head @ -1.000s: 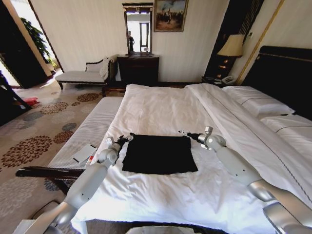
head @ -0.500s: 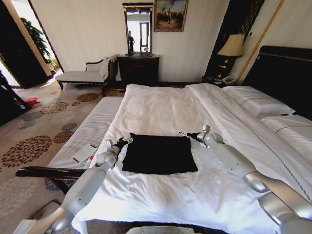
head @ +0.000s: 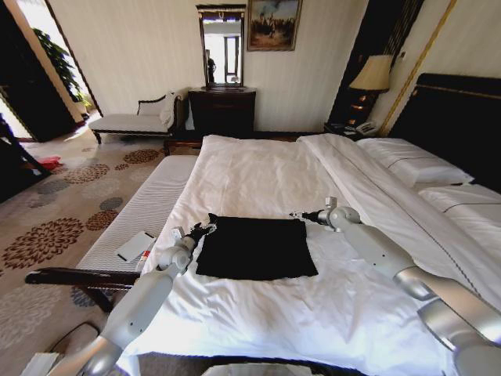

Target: Fold the clothes on the bed.

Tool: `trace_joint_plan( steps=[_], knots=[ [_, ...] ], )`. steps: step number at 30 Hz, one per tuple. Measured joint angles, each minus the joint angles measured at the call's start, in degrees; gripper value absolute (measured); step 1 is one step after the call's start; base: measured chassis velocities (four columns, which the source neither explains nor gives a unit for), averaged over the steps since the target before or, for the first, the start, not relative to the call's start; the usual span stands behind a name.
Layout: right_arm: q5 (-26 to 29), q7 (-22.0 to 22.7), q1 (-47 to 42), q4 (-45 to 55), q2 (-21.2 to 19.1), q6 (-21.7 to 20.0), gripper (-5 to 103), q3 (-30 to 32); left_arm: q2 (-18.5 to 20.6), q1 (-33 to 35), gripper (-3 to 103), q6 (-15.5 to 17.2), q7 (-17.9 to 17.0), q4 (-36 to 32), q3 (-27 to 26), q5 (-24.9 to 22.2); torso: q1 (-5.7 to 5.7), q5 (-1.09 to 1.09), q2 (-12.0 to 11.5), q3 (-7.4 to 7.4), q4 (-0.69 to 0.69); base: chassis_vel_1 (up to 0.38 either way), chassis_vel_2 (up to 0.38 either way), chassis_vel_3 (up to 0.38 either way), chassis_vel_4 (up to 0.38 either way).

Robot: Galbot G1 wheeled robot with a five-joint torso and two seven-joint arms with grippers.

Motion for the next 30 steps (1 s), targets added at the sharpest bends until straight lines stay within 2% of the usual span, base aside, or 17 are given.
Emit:
trace_joint_plan(
  steps=[1, 5, 7, 11, 13, 15, 18, 19, 22, 25, 30],
  knots=[
    [-0.1, -0.1, -0.1, 0.0, 0.1, 0.0, 86, 0.0, 0.0, 0.0, 100, 0.0, 0.0, 0.0, 0.0, 0.0, 0.0, 0.0, 0.0, 0.0, 0.0, 0.0, 0.0, 0.0, 0.0],
    [-0.4, -0.4, 0.0, -0.7, 0.5, -0.1, 69, -0.3, -0.3, -0.3, 100, 0.0, 0.0, 0.3, 0.0, 0.0, 0.0, 0.0, 0.0, 0.0, -0.01, 0.0, 0.0, 0.0, 0.0],
    [-0.4, -0.5, 0.1, -0.8, 0.6, -0.1, 69, -0.4, -0.3, -0.3, 100, 0.0, 0.0, 0.3, 0.1, 0.0, 0.0, 0.0, 0.0, 0.0, -0.01, 0.0, 0.0, 0.0, 0.0],
    [-0.8, -0.7, 0.8, -1.2, 0.8, -0.1, 47, -1.4, -0.5, -0.2, 100, 0.0, 0.0, 0.5, 0.1, 0.0, 0.0, -0.01, 0.0, 0.0, 0.01, 0.0, 0.0, 0.0, 0.0],
    [-0.8, -0.7, 0.9, -1.2, 0.8, -0.1, 47, -1.5, -0.5, -0.2, 100, 0.0, 0.0, 0.5, 0.1, 0.0, 0.0, -0.01, 0.0, 0.0, 0.0, 0.0, 0.0, 0.0, 0.0],
    [-0.9, -0.7, 0.9, -1.2, 0.7, -0.2, 37, -1.8, -0.5, -0.3, 100, 0.0, 0.0, 0.6, 0.1, 0.0, 0.0, 0.0, 0.0, 0.0, 0.0, 0.0, 0.0, 0.0, 0.0],
    [-0.9, -0.7, 0.9, -1.1, 0.6, -0.2, 31, -1.8, -0.5, -0.4, 100, 0.0, -0.1, 0.7, 0.1, -0.2, 0.0, 0.0, 0.0, 0.0, 0.0, 0.0, 0.0, 0.0, 0.0],
    [-1.0, -0.8, 0.9, -1.0, 0.4, -0.2, 20, -1.9, -0.6, -0.6, 100, 0.0, -0.1, 0.8, 0.0, -0.2, 0.0, 0.0, 0.0, 0.0, 0.0, 0.0, 0.0, 0.0, 0.0],
    [-1.1, -0.9, 0.8, -1.0, 0.3, -0.2, 15, -2.0, -0.7, -0.7, 100, 0.0, -0.4, 0.9, 0.0, -0.4, 0.0, 0.0, 0.0, 0.0, 0.0, 0.0, 0.0, 0.0, 0.0],
    [-1.3, -1.3, 0.8, -0.9, 0.2, 0.2, 1, -2.2, -0.7, -0.7, 100, 0.0, -0.5, 0.9, 0.0, -0.6, 0.0, 0.0, 0.0, 0.0, 0.0, 0.0, 0.0, 0.0, 0.0],
    [-1.8, -1.5, 0.7, -0.8, 0.1, 1.2, 1, -2.2, -0.7, -0.9, 100, 0.0, -0.8, 1.0, 0.0, -0.5, 0.0, -0.01, 0.0, 0.0, 0.0, 0.0, 0.0, 0.0, 0.0]
  ],
)
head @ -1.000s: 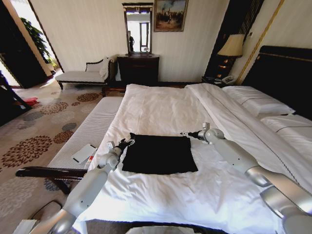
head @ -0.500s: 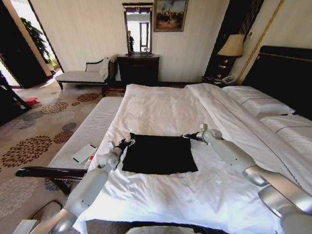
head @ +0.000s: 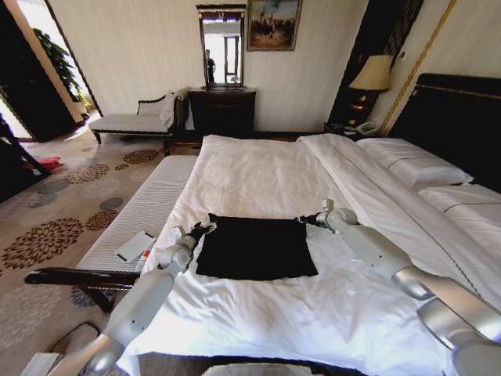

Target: Fold the clothes on the bed.

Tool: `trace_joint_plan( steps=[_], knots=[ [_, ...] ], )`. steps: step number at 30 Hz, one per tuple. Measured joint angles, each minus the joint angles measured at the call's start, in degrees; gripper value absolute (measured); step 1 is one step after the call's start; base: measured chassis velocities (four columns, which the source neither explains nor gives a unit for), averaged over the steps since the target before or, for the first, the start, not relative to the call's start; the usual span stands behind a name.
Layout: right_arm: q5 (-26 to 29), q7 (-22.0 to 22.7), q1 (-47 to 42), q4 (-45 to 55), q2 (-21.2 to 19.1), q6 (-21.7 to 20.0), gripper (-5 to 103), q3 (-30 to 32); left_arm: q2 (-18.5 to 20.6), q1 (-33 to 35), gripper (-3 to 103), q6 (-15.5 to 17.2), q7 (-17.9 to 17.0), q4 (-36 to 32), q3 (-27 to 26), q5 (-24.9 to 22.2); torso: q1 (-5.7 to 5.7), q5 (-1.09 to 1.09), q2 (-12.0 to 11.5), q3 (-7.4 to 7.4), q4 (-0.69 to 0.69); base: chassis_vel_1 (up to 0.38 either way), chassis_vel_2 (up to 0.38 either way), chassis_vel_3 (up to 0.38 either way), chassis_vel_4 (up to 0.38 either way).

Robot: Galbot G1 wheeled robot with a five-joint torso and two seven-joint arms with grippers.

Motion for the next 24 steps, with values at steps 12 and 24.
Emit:
trace_joint_plan(
  steps=[12, 24],
  knots=[
    [-1.2, 0.0, -3.3, 2.3, -0.4, 1.3, 0, 1.7, 0.2, -7.3, 100, 1.2, 0.3, 5.2, 2.5, -0.9, 0.0, 0.01, 0.0, 0.0, 0.0, 0.0, 0.0, 0.0, 0.0],
    [-1.2, 0.6, -3.2, 2.9, -0.5, 1.3, 0, 1.9, 0.2, -14.0, 56, 4.4, 4.2, 14.2, 7.4, -3.4, 0.0, 0.01, 0.0, 0.0, 0.0, 0.0, 0.0, 0.0, 0.0]
  ],
)
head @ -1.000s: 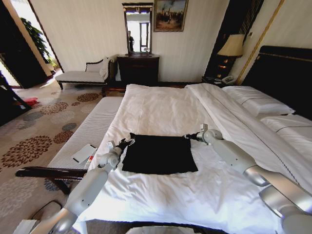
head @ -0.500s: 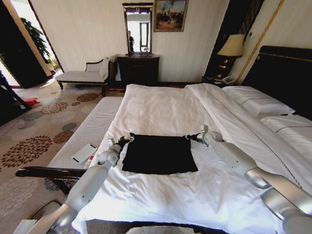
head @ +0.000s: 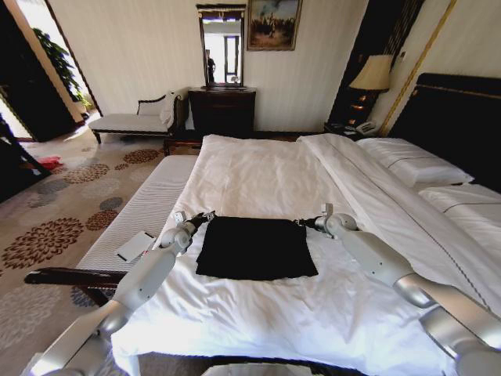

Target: Fold the clothes on the bed.

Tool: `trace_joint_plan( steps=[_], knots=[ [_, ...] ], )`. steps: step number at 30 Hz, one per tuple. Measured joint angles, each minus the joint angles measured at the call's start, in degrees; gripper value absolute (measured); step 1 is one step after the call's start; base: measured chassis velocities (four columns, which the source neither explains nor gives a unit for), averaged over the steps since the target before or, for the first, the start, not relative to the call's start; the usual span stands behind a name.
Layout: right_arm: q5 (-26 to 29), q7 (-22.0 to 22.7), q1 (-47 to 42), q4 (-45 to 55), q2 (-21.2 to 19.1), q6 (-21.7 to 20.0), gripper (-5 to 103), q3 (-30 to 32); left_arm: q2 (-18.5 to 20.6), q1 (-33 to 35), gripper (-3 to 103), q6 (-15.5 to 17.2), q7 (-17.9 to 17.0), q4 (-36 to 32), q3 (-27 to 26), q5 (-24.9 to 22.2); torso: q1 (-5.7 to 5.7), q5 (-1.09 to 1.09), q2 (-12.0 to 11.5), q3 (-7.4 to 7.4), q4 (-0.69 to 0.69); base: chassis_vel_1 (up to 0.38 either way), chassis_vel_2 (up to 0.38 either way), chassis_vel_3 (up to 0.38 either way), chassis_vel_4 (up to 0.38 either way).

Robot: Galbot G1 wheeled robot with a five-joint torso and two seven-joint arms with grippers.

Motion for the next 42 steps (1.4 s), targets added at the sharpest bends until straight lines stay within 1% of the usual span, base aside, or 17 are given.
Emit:
trace_joint_plan(
  steps=[2, 5, 6, 9, 11, 14, 15, 17, 25, 28, 29, 30, 34, 35, 36, 39, 42],
  knots=[
    [0.0, 0.0, 0.0, 0.0, 0.0, 0.0, 0, 0.0, 0.0, -0.2, 56, 0.2, 0.2, 0.3, 0.2, -0.2, 0.0, 0.01, 0.0, 0.0, 0.0, 0.0, 0.0, 0.0, 0.0],
    [0.2, 0.4, 0.1, 0.2, -0.1, 0.0, 0, 0.0, -0.3, -1.0, 40, 1.0, 0.7, 1.9, 0.9, -1.5, 0.0, 0.0, 0.0, 0.0, 0.0, 0.0, 0.0, 0.0, 0.0],
    [0.2, 0.4, 0.1, 0.2, -0.1, 0.0, 0, 0.0, -0.3, -1.0, 40, 1.0, 0.7, 1.9, 0.9, -1.5, 0.0, 0.0, 0.0, 0.0, 0.0, 0.0, 0.0, 0.0, 0.0],
    [0.4, 0.6, 0.2, 0.5, -0.1, 0.0, 0, 0.0, -1.0, -1.9, 24, 1.0, 1.3, 4.5, 1.5, -1.3, 0.0, 0.0, 0.0, 0.0, 0.0, 0.0, 0.0, 0.0, 0.0],
    [0.4, 0.7, 0.3, 0.5, -0.1, 0.0, 0, 0.0, -1.2, -2.0, 24, 0.8, 1.4, 5.0, 1.5, -1.1, 0.0, 0.0, 0.0, 0.0, 0.0, 0.0, 0.0, 0.0, 0.0],
    [0.6, 1.0, 0.3, 0.8, -0.1, 0.0, 0, 0.0, -2.1, -2.4, 7, -0.4, 1.8, 6.7, 1.4, 0.1, 0.0, -0.01, 0.0, 0.0, -0.02, 0.0, 0.0, 0.0, 0.0],
    [0.6, 1.0, 0.3, 0.8, -0.1, 0.0, 0, 0.0, -2.1, -2.4, 7, -0.4, 1.8, 6.7, 1.4, 0.1, 0.0, -0.01, 0.0, 0.0, -0.02, 0.0, 0.0, 0.0, 0.0],
    [0.6, 1.1, 0.1, 0.9, -0.1, 0.0, 0, 0.1, -2.0, -2.4, 2, -0.8, 1.9, 6.7, 1.3, 0.1, 0.0, 0.0, 0.0, 0.0, -0.02, 0.0, 0.0, 0.0, 0.0],
    [0.6, 1.1, -1.8, 1.3, 0.2, 2.1, 0, 1.6, -1.4, -2.2, 0, -2.0, 1.9, 5.4, 1.2, -0.4, 0.0, -0.01, 0.0, 0.0, 0.0, 0.0, 0.0, 0.0, 0.0],
    [0.3, 1.0, -3.6, 1.4, 0.5, 5.5, 0, 2.7, -1.3, -2.5, 0, -2.6, 1.9, 5.4, 1.2, -0.6, 0.0, 0.0, 0.0, 0.0, -0.01, 0.0, 0.0, 0.0, 0.0],
    [0.1, 0.8, -4.3, 1.4, 0.6, 7.7, 0, 3.2, -1.3, -2.8, 0, -2.8, 2.0, 5.5, 1.2, -0.8, 0.0, 0.01, 0.0, 0.0, -0.01, 0.0, 0.0, 0.0, 0.0],
    [0.1, 0.8, -4.3, 1.4, 0.6, 7.7, 0, 3.2, -1.3, -2.8, 0, -2.8, 2.0, 5.5, 1.2, -0.8, 0.0, 0.01, 0.0, 0.0, -0.01, 0.0, 0.0, 0.0, 0.0],
    [-0.3, 0.2, -4.8, 0.8, 0.9, 14.1, 0, 3.9, -1.5, -4.0, 0, -3.2, 2.0, 6.0, 1.4, -1.2, 0.0, 0.0, 0.0, 0.0, 0.0, 0.0, 0.0, 0.0, 0.0],
    [-0.3, 0.2, -4.8, 0.8, 0.9, 14.1, 0, 3.9, -1.5, -4.0, 0, -3.2, 2.0, 6.0, 1.4, -1.2, 0.0, 0.0, 0.0, 0.0, 0.0, 0.0, 0.0, 0.0, 0.0],
    [-0.4, -0.2, -4.8, 0.6, 1.0, 16.9, 0, 3.9, -1.5, -4.6, 0, -3.3, 2.1, 6.2, 1.4, -1.6, 0.0, 0.0, 0.0, 0.0, 0.0, 0.0, 0.0, 0.0, 0.0],
    [-0.5, -0.5, -4.9, 1.1, 0.9, 20.5, 0, 4.0, -1.8, -6.1, 0, -3.5, 2.3, 7.0, 1.5, -2.1, 0.0, 0.0, 0.0, 0.0, 0.0, 0.0, 0.0, 0.0, 0.0],
    [-1.0, -0.8, -5.1, 1.3, 0.8, 21.7, 0, 4.1, -2.0, -6.6, 0, -3.6, 2.4, 7.5, 1.6, -2.2, 0.0, 0.0, 0.0, 0.0, 0.0, 0.0, 0.0, 0.0, 0.0]
  ],
)
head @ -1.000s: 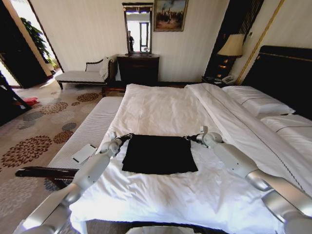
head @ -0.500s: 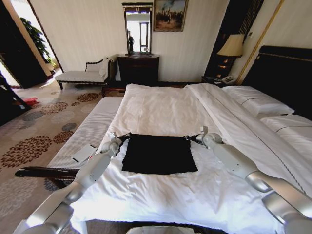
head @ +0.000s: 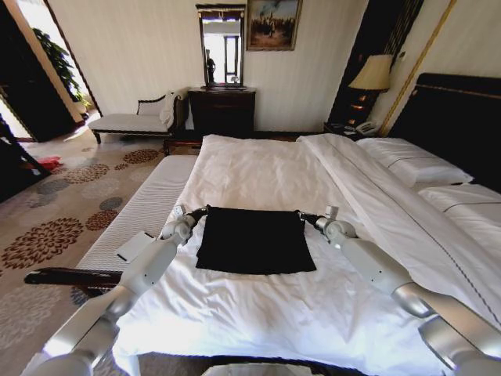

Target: Fold the clothes on the bed.

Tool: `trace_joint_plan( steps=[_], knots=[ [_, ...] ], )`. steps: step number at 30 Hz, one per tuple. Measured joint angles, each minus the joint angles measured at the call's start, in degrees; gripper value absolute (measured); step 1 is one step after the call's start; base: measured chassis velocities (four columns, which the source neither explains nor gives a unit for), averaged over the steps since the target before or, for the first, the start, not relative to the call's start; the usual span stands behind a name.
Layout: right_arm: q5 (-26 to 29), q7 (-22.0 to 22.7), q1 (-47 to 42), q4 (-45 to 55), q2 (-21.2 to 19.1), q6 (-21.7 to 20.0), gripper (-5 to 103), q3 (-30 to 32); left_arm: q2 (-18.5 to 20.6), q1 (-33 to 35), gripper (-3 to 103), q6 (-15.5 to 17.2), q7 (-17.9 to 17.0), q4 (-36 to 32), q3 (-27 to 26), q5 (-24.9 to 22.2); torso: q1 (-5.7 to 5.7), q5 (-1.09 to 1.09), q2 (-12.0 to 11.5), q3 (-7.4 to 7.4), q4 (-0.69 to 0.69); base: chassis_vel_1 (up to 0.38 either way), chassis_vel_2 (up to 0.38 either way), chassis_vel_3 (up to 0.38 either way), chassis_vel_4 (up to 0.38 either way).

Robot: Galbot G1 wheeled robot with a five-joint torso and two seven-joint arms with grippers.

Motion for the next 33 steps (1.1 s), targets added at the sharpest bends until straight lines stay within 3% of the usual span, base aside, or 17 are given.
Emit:
trace_joint_plan(
  steps=[8, 16, 24, 33],
  knots=[
    [-2.6, -0.6, -2.1, 0.7, 0.2, 4.3, 0, 1.0, -0.3, 0.2, 0, -1.3, 0.4, -0.1, 0.2, 0.8, 0.0, 0.01, 0.0, 0.0, -0.01, 0.0, 0.0, 0.0, 0.0],
    [-7.0, -0.7, -7.0, 6.8, -0.4, 8.8, 0, 5.3, 1.6, 6.3, 0, -3.4, 0.5, -6.5, -2.5, 0.6, -0.01, -0.01, 0.0, 0.0, 0.01, 0.0, 0.0, 0.0, 0.0],
    [-12.0, -2.2, -13.9, 13.2, -1.1, 16.7, 0, 10.8, 3.7, 13.8, 0, -4.2, 0.1, -16.5, -6.1, 0.1, -0.01, 0.0, 0.0, -0.01, -0.01, 0.0, 0.0, 0.0, 0.0],
    [-14.3, -3.5, -21.7, 16.6, -1.9, 19.0, 0, 15.6, 6.1, 20.0, 0, -4.3, -0.1, -23.2, -9.7, -1.2, -0.01, 0.0, 0.0, -0.01, -0.01, 0.0, 0.0, 0.0, 0.0]
  ],
)
